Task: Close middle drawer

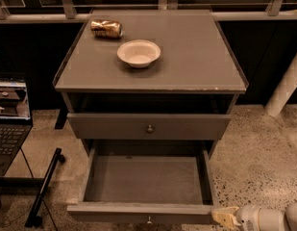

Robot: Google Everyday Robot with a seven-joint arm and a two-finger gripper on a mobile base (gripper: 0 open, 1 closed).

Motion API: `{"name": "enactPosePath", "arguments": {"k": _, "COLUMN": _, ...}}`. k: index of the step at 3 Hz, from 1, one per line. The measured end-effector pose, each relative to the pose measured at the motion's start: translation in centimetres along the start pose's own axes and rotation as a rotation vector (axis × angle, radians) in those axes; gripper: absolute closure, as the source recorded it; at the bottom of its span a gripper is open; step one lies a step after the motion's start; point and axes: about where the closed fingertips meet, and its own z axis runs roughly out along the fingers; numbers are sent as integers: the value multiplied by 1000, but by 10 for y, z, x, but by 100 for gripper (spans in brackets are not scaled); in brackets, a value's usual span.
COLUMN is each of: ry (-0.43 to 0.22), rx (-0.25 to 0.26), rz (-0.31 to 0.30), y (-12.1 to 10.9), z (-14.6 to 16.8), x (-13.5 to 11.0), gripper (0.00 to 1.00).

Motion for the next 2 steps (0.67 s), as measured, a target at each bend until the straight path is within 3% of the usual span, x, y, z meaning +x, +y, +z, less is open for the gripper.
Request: {"name": "enactPosePath", "arguments": {"k": 2, "ry": 20, "rx": -4, "rz": 54, "y": -8, "z": 9, "x": 17, "gripper": 100}}
